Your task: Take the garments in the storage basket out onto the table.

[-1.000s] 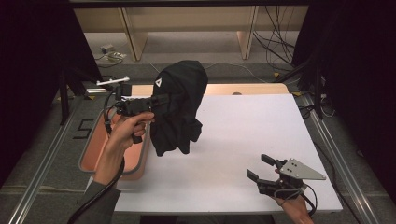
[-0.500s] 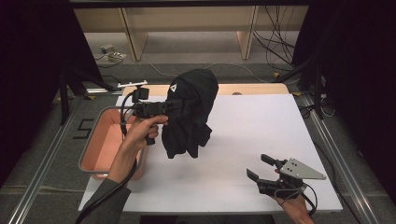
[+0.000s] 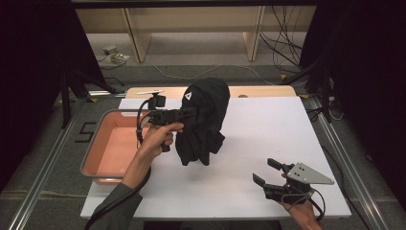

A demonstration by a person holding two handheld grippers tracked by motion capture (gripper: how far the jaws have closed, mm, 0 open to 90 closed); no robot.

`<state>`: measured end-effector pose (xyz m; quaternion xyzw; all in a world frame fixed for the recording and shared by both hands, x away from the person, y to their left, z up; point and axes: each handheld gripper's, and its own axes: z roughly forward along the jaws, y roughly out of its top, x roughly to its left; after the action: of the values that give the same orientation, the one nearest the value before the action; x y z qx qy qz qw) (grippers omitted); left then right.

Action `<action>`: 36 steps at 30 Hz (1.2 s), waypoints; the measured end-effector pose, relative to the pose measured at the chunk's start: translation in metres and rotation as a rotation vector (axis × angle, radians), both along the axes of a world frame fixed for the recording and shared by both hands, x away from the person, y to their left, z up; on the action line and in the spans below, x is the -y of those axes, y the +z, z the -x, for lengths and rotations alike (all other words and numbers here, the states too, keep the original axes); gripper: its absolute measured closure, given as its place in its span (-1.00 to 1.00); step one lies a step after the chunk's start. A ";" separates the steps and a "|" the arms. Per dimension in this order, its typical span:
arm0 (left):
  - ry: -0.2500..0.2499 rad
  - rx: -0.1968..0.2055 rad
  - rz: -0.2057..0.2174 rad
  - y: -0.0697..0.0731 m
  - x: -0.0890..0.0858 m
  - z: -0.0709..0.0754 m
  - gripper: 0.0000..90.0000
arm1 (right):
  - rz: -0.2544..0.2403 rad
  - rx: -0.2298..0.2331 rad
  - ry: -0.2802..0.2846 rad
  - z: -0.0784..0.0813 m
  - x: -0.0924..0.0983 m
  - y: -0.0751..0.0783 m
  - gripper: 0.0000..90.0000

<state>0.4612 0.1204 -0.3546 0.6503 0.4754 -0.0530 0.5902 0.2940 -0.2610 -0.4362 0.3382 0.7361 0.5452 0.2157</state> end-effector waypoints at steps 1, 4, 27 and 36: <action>-0.001 -0.003 -0.008 -0.002 0.003 0.000 0.59 | 0.002 0.002 0.000 0.000 0.000 0.000 -0.44; -0.006 -0.015 -0.035 -0.010 0.011 -0.001 0.59 | 0.003 0.000 0.000 0.001 0.000 0.000 -0.44; 0.035 -0.046 -0.191 -0.045 0.035 -0.001 0.58 | 0.009 0.006 -0.002 0.002 0.000 0.001 -0.44; 0.003 -0.051 -0.265 -0.056 0.051 0.002 0.57 | 0.007 0.006 -0.002 0.003 0.000 0.001 -0.44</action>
<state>0.4588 0.0691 -0.4111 0.7201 0.4942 -0.0054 0.4871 0.2914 -0.2612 -0.4350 0.3363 0.7371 0.5435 0.2196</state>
